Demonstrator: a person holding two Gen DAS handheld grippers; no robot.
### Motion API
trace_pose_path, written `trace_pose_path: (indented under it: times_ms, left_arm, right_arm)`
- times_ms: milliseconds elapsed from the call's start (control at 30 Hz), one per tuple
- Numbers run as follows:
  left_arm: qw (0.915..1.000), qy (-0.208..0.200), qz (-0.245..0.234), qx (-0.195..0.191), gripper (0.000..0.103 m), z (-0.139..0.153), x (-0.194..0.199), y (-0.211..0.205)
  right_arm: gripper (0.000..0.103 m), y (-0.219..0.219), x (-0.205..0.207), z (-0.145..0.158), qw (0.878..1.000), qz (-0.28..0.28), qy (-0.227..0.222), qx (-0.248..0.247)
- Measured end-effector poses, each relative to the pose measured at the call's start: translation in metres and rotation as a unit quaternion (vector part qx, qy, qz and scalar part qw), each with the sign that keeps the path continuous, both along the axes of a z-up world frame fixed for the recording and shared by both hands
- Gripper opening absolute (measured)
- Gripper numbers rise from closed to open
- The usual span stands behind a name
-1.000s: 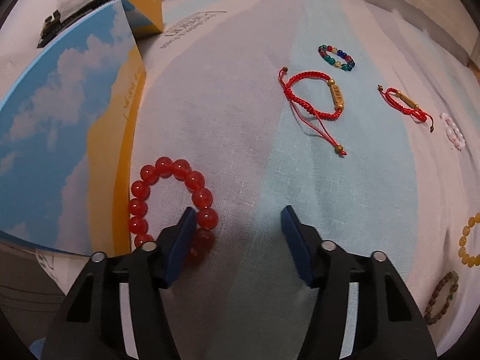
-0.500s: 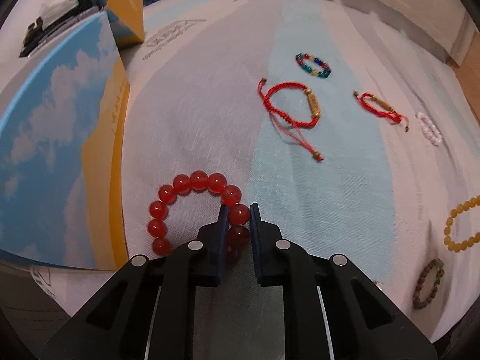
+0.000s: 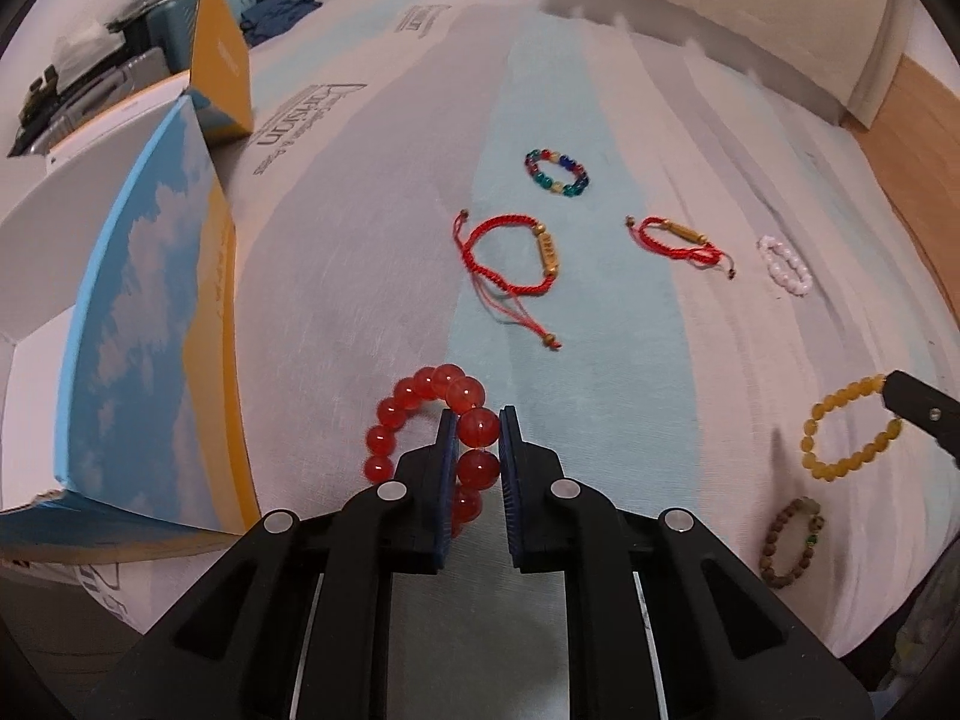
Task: Organize jewelry
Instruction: 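Carry red bracelet in left tool into box while right tool carries yellow bracelet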
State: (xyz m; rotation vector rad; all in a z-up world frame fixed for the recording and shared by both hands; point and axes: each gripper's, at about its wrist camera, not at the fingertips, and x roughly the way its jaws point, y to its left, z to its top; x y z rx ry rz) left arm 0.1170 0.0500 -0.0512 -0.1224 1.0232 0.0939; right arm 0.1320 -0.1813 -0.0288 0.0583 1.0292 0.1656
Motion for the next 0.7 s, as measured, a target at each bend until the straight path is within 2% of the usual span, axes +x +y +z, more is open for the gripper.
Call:
trace_pose_path:
  times_ms: [333, 433, 700]
  left_arm:
    - [0.9997, -0.011, -0.022, -0.008, 0.012, 0.027, -0.003, 0.0]
    - [0.9994, -0.006, -0.028, -0.021, 0.012, 0.036, -0.003, 0.002]
    - [0.999, -0.023, -0.035, -0.018, 0.012, 0.058, -0.009, 0.007]
  right_arm:
    - [0.009, 0.002, -0.002, 0.008, 1.0, -0.003, -0.011, 0.002]
    - [0.009, 0.002, -0.004, 0.012, 1.0, -0.005, -0.016, 0.003]
    - [0.009, 0.004, -0.009, 0.028, 0.999, -0.01, -0.031, 0.005]
